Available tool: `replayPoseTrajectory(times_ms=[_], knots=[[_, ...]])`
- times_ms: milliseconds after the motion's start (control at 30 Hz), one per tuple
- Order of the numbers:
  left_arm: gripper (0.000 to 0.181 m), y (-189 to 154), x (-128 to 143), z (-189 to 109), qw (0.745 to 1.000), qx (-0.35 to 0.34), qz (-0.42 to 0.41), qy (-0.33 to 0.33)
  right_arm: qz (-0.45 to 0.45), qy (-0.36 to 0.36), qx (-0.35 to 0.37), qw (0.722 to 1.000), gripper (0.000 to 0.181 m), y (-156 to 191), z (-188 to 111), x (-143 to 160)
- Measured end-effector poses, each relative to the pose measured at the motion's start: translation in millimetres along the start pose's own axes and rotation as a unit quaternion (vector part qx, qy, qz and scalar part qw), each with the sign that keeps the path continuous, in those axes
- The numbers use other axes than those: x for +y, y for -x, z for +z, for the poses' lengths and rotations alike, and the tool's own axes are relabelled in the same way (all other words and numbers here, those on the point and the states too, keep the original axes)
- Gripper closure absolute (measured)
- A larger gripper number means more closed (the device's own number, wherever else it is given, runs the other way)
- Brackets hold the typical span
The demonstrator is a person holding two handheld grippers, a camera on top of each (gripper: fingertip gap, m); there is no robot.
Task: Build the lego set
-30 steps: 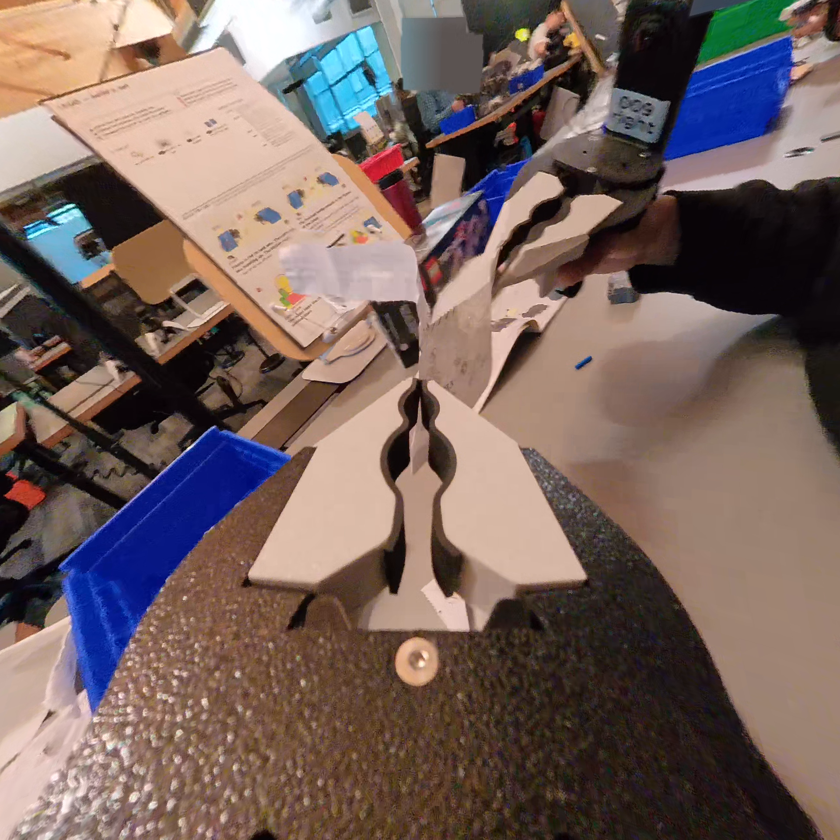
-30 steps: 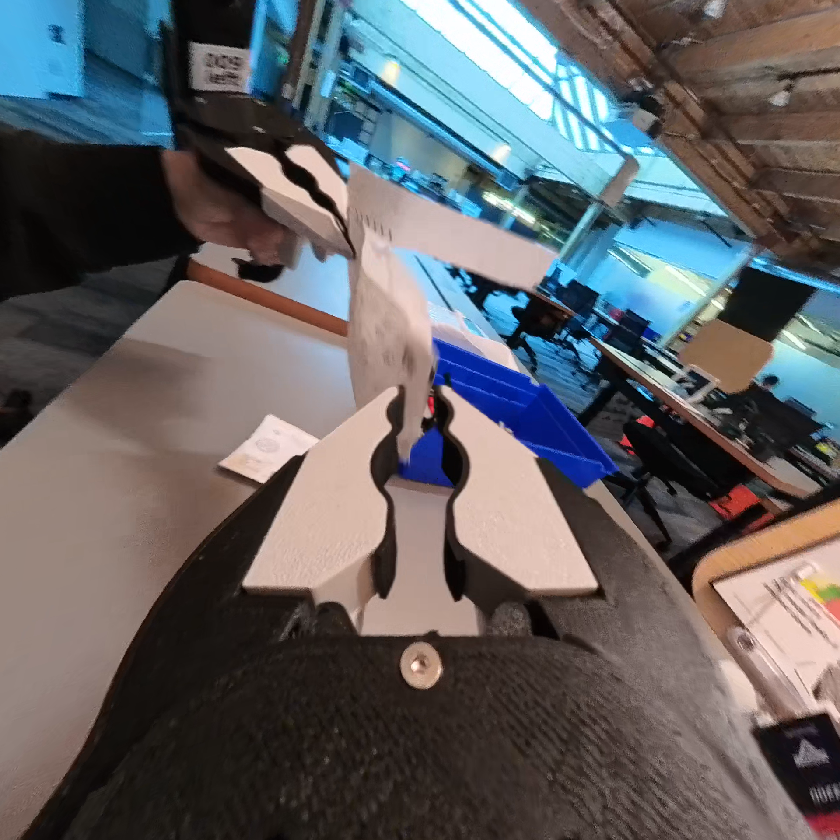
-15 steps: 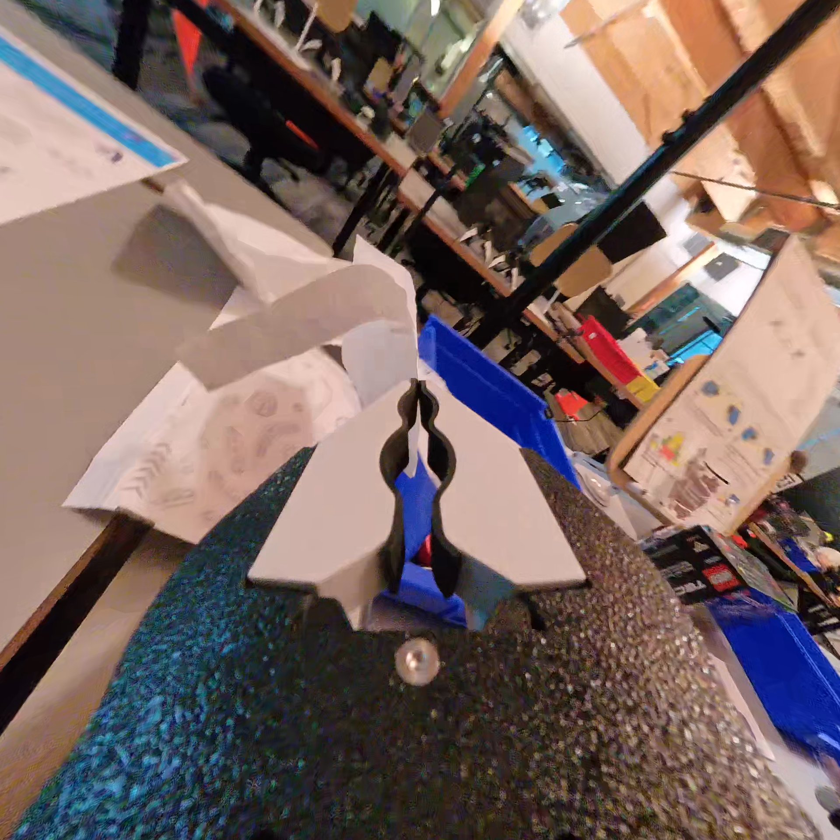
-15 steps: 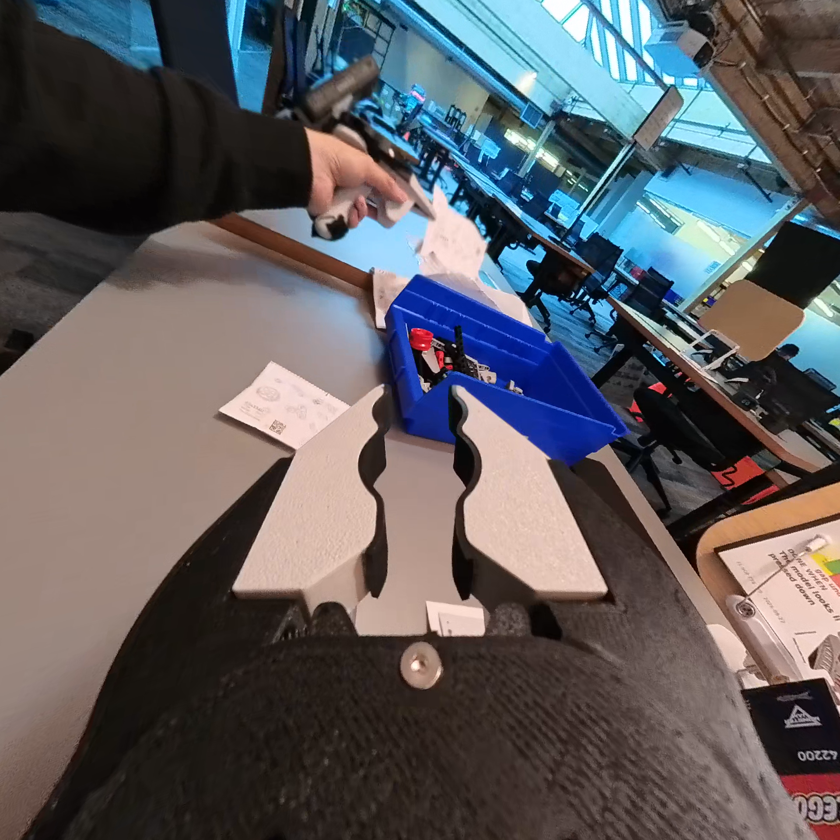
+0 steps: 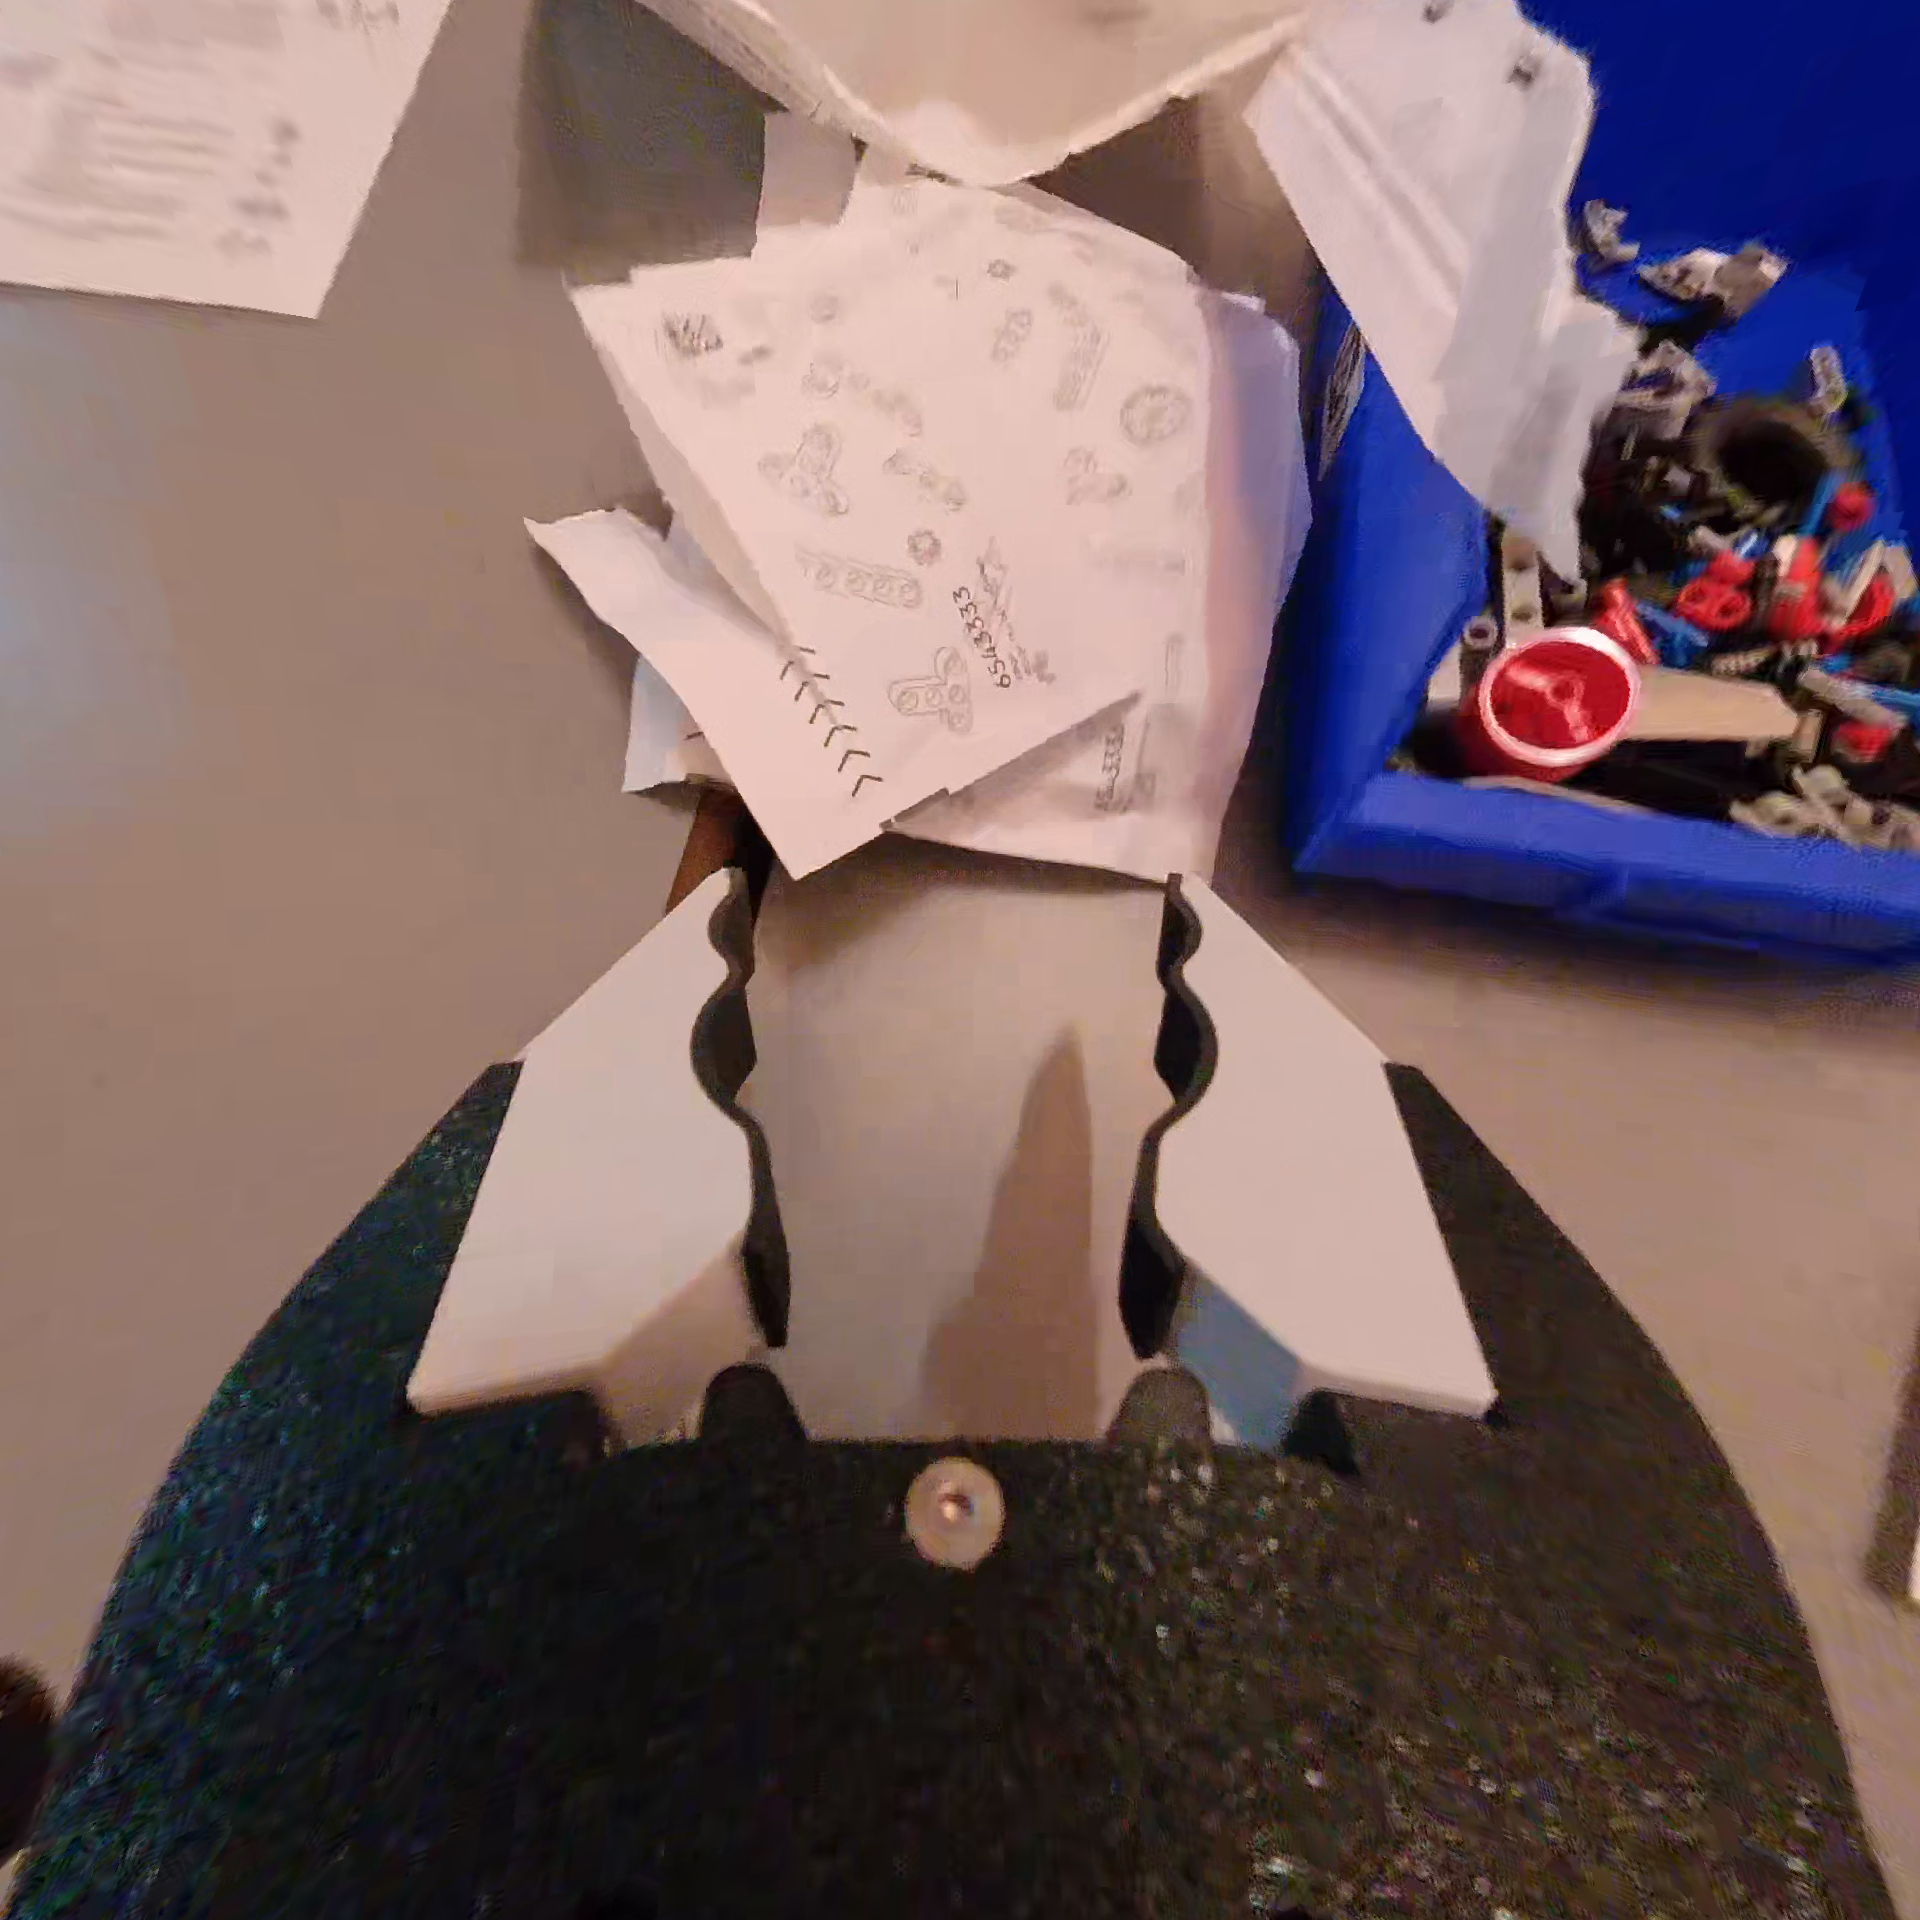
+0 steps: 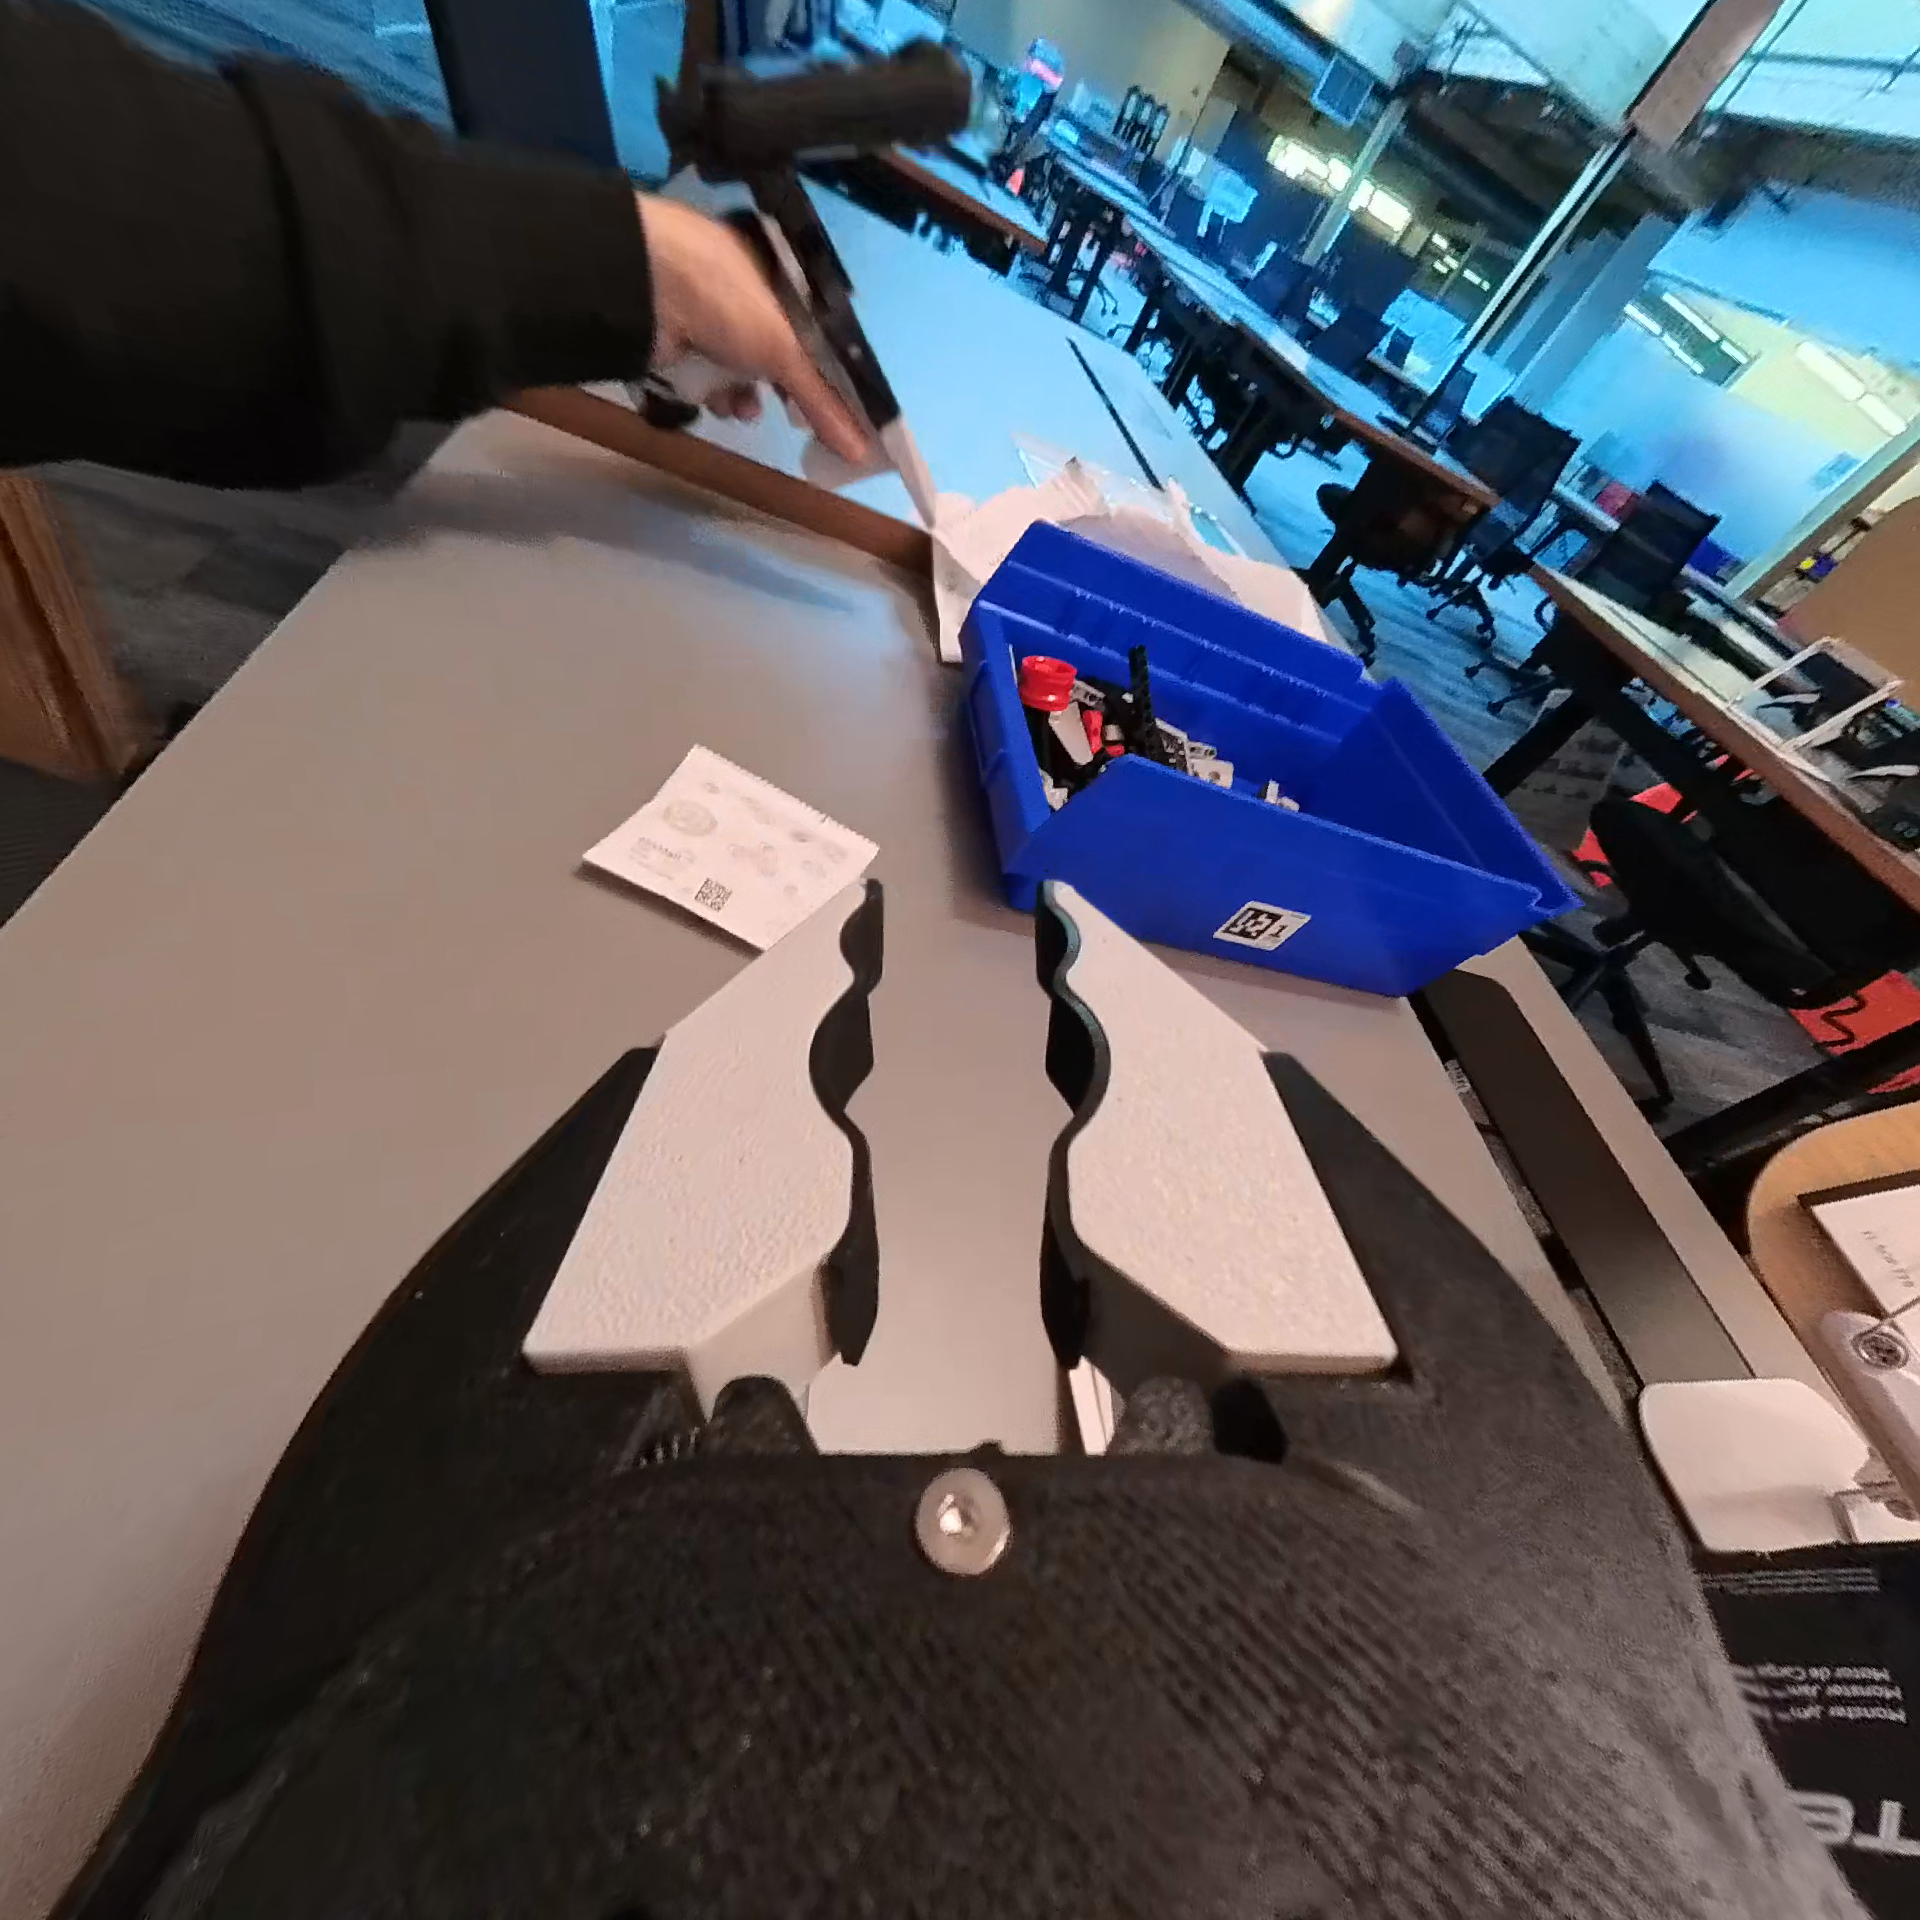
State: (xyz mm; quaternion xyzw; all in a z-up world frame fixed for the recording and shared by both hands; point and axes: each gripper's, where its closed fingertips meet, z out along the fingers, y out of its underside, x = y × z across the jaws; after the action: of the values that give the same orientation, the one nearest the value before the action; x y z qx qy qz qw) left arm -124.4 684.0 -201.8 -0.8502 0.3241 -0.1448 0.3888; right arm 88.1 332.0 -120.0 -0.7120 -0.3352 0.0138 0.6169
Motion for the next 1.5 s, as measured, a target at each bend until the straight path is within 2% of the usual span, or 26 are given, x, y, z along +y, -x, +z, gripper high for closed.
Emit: replayPoseTrajectory(times_ms=[33, 67, 133, 200, 233, 267, 367, 500, 633, 667, 700, 733, 833, 933, 1033, 1133, 1300, 1367, 1433, 1500], knots=[[0.108, -6.0, 7.9, -11.4, 1.0, 0.002, 0.019, -0.006, -0.001, 0.005, -0.003, 1.0, 0.154, 1.1, 0.6, 2.0], [0.11, -19.7, 18.3, -21.9, 0.999, 0.027, 0.028, -0.005, 0.001, 0.009, -0.007, 1.0, 0.154, 2.5, 1.6, 3.7], [0.112, -67.2, 38.5, -41.3, 0.992, 0.128, 0.005, -0.003, 0.005, 0.015, -0.016, 1.0, 0.154, 5.6, 4.5, 6.4], [0.118, -132.8, 58.8, -62.3, 0.962, 0.271, -0.016, 0.008, 0.011, 0.019, -0.026, 0.999, 0.154, 9.5, 8.1, 8.6], [0.119, -159.1, 69.7, -69.8, 0.947, 0.321, -0.014, 0.021, 0.012, 0.022, -0.03, 0.999, 0.154, 11.4, 9.8, 9.8], [0.119, -176.5, 79.1, -72.1, 0.939, 0.343, -0.007, 0.033, 0.012, 0.023, -0.033, 0.999, 0.154, 13.2, 11.6, 10.5], [0.128, -202.2, 92.8, -66.1, 0.931, 0.361, 0.01, 0.051, 0.016, 0.025, -0.047, 0.998, 0.153, 20.2, 16.5, 12.0], [0.15, -218.3, 104.3, -53.1, 0.919, 0.381, 0.021, 0.1, 0.023, 0.037, -0.061, 0.997, 0.152, 27.2, 23.3, 19.5], [0.158, -236.7, 109.7, -47.3, 0.909, 0.395, 0.036, 0.128, 0.036, 0.054, -0.063, 0.996, 0.151, 28.8, 28.9, 29.9], [0.164, -238.3, 109.5, -44.4, 0.91, 0.392, 0.033, 0.131, 0.041, 0.059, -0.064, 0.995, 0.151, 29.0, 30.1, 32.3], [0.18, -239.0, 110.6, -41.5, 0.911, 0.388, 0.037, 0.134, 0.044, 0.062, -0.064, 0.995, 0.151, 29.1, 31.0, 34.3], [0.181, -240.4, 110.6, -39.5, 0.912, 0.386, 0.043, 0.131, 0.046, 0.064, -0.063, 0.995, 0.151, 28.8, 31.8, 36.4], [0.181, -245.8, 103.2, -41.8, 0.91, 0.395, 0.078, 0.095, 0.06, 0.076, -0.059, 0.993, 0.15, 26.8, 32.7, 44.8], [0.181, -256.0, 78.0, -60.2, 0.902, 0.409, 0.135, 0.006, 0.079, 0.076, -0.048, 0.993, 0.147, 21.7, 31.4, 47.8], [0.181, -275.1, 53.1, -91.8, 0.872, 0.441, 0.198, -0.079, 0.106, 0.055, -0.038, 0.992, 0.142, 15.1, 29.9, 41.4], [0.181, -289.3, 39.8, -109.4, 0.854, 0.443, 0.247, -0.115, 0.135, 0.019, -0.048, 0.989, 0.136, 14.9, 27.3, 29.1], [0.181, -322.7, 36.1, -134.5, 0.801, 0.449, 0.354, -0.179, 0.127, -0.007, -0.022, 0.992, 0.132, 5.4, 21.4, 19.7], [0.181, -340.7, 41.8, -144.6, 0.766, 0.44, 0.419, -0.211, 0.103, -0.023, -0.03, 0.994, 0.132, 11.8, 19.0, 13.1], [0.181, -356.7, 47.0, -154.7, 0.729, 0.424, 0.476, -0.25, 0.048, -0.048, -0.035, 0.997, 0.15, 21.1, 13.9, 3.6], [0.181, -363.1, 42.9, -160.7, 0.714, 0.386, 0.507, -0.289, -0.046, -0.069, -0.001, 0.997, 0.169, 25.1, 4.2, -3.6]])
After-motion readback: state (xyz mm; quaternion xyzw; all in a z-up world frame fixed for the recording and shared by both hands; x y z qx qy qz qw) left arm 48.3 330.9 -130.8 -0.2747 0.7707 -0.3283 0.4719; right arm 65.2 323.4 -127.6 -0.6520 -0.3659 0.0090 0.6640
